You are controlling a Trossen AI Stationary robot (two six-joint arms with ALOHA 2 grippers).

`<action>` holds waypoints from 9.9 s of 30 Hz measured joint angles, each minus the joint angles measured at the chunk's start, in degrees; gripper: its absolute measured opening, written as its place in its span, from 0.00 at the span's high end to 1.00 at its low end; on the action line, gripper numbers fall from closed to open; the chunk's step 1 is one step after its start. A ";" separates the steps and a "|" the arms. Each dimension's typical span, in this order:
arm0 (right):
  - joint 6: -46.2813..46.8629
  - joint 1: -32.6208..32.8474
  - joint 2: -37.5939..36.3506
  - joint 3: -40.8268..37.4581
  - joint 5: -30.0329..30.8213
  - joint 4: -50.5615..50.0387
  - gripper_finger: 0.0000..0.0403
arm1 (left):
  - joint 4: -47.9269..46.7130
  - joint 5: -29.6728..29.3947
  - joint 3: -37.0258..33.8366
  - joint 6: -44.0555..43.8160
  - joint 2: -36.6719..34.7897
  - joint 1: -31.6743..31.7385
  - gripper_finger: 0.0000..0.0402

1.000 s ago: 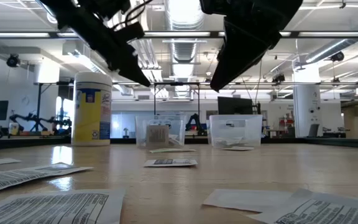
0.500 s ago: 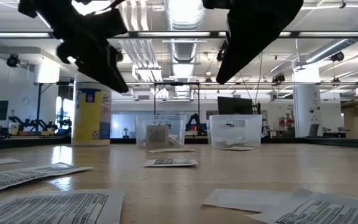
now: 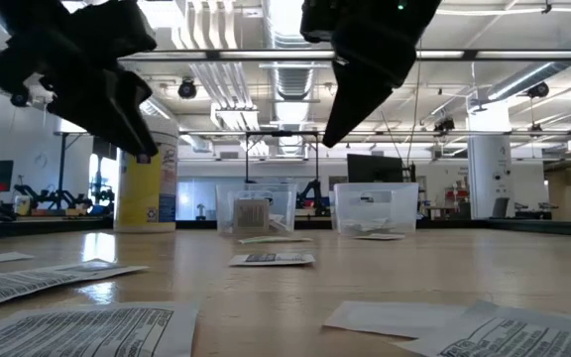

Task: Pick & Place First Aid Supplies
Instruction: Put the bandage into the right transparent bin, then put the towelette pack into the left transparent bin

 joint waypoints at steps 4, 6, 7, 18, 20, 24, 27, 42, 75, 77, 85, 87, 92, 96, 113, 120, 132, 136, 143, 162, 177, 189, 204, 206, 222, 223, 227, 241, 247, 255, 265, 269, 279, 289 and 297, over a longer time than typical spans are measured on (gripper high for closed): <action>-6.04 -2.80 0.45 0.00 -3.12 2.93 0.59 | 0.97 -2.42 -1.97 -1.58 -0.78 -0.98 0.58; -8.51 -4.21 0.98 -0.01 -4.60 4.03 0.59 | 2.28 -2.54 -2.57 -1.90 -1.17 -1.08 0.58; -9.62 -4.88 1.32 -0.02 -5.01 4.46 0.59 | 2.98 -2.71 -2.75 -1.90 -1.33 -1.15 0.58; -17.62 -9.93 4.28 0.48 -10.05 7.34 0.58 | 4.98 -5.14 -2.90 -0.62 -2.24 -1.21 0.58; -17.78 -10.66 4.61 0.44 -10.20 7.96 0.58 | 4.95 -5.13 -2.86 -0.58 -2.27 -1.19 0.58; -17.78 -12.14 5.06 0.44 -11.86 8.41 0.58 | 4.94 -5.59 -1.73 1.25 -2.79 -1.19 0.58; -17.62 -13.22 5.89 0.40 -13.53 9.30 0.58 | 4.98 -6.74 -0.26 4.61 -3.64 -1.17 0.58; -17.74 -15.06 13.87 3.13 -16.14 10.45 0.58 | 3.09 -12.49 -2.61 4.86 -6.57 -0.87 0.58; -10.00 -18.81 18.73 3.52 -18.44 9.47 0.79 | 3.32 -13.54 -2.85 4.32 -6.57 -0.65 0.58; -9.71 -18.87 18.67 3.48 -18.42 9.45 0.82 | 3.32 -13.54 -2.85 4.32 -6.57 -0.65 0.58; -9.57 -18.66 16.66 3.19 -19.05 8.71 0.93 | 3.31 -13.54 -2.85 4.32 -6.57 -0.65 0.58; -9.70 -18.41 16.06 3.11 -19.02 8.09 0.96 | 3.29 -13.54 -2.85 4.27 -6.57 -0.65 0.58; -9.70 -18.05 13.71 2.93 -19.09 6.21 0.98 | 3.22 -13.54 -2.85 3.81 -6.57 -0.65 0.58; -9.55 -17.79 11.88 2.93 -19.18 4.11 0.98 | 3.23 -13.54 -2.90 3.42 -6.57 -0.65 0.58; -9.50 -18.83 -5.73 2.08 -7.45 -3.57 0.98 | 3.21 -13.53 -2.94 3.05 -6.55 -0.65 0.58; -4.82 -22.90 -12.21 1.92 2.62 -4.50 0.98 | 3.24 -13.52 -2.94 3.03 -6.55 -0.63 0.58; 10.06 -33.04 -12.12 -0.02 7.46 -7.97 0.98 | 3.23 -13.51 -2.94 3.05 -6.55 -0.62 0.58; 12.34 -35.34 -10.45 -2.40 2.82 -8.36 0.98 | 3.21 -13.50 -2.94 3.05 -6.55 -0.62 0.58; 13.18 -36.32 -6.94 -4.36 -4.06 -9.02 0.98 | 3.21 -13.50 -2.94 3.05 -6.55 -0.63 0.58; 11.79 -39.87 -2.05 -4.80 -12.21 -9.32 0.95 | 3.21 -13.48 -2.94 3.07 -6.55 -0.63 0.58; 9.11 -39.86 -3.29 -0.86 -12.46 -13.53 0.71 | 3.21 -13.48 -2.94 2.32 -6.55 -0.65 0.58; 9.77 -30.89 -9.36 0.41 -11.54 -16.85 0.71 | 3.53 -13.00 -2.94 -3.11 -6.55 -0.82 0.58; 13.48 -15.38 -12.30 -2.40 -6.86 -16.85 0.80 | 5.55 1.01 -2.94 -6.07 -4.52 -1.37 0.58; 14.73 -13.94 -12.30 -2.43 -6.74 -16.85 0.81 | 5.59 4.68 -2.94 -6.23 -3.64 -1.88 0.58; 17.19 -9.46 -12.30 -2.43 -5.15 -16.43 0.81 | 15.54 21.36 -2.92 -7.65 9.33 -3.60 0.58; 17.28 -9.46 -12.30 -2.43 -5.15 -16.43 0.81 | 15.82 21.36 -2.92 -8.37 9.97 -3.62 0.58; 17.34 -9.43 -12.30 -2.43 -5.15 -16.39 0.82 | 18.54 21.83 -2.92 -10.07 12.62 -3.59 0.58; 17.27 -9.43 -12.30 -2.43 -5.01 -16.26 0.85 | 26.17 27.09 -2.92 -5.08 21.88 -3.51 0.58; 17.26 -9.43 -12.30 -2.43 -4.91 -16.26 0.84 | 26.51 24.36 -2.77 -2.54 23.62 -3.28 0.58; 17.24 -9.43 -12.30 -2.43 -4.92 -16.27 0.86 | 21.57 17.19 -2.63 -2.49 23.42 -3.18 0.61; 17.23 -9.43 -12.30 -2.43 -4.93 -16.26 0.86 | 14.91 5.30 -2.77 -2.35 23.18 -2.74 0.66; 17.24 -9.43 -12.30 -2.43 -4.93 -16.20 0.86 | 12.97 4.64 -2.82 -2.34 23.20 -1.15 0.67; 17.27 -9.43 -12.28 -2.43 -4.95 -15.91 0.86 | 10.69 9.68 -2.88 -1.08 23.24 4.91 0.80; 17.32 -8.65 -12.28 -2.43 -4.99 -15.82 0.86 | 10.60 12.42 -2.90 2.84 23.27 6.76 0.99; 17.49 -7.82 -12.28 -2.43 -5.06 -15.82 0.86 | 10.79 12.34 -2.82 4.03 22.77 6.76 1.00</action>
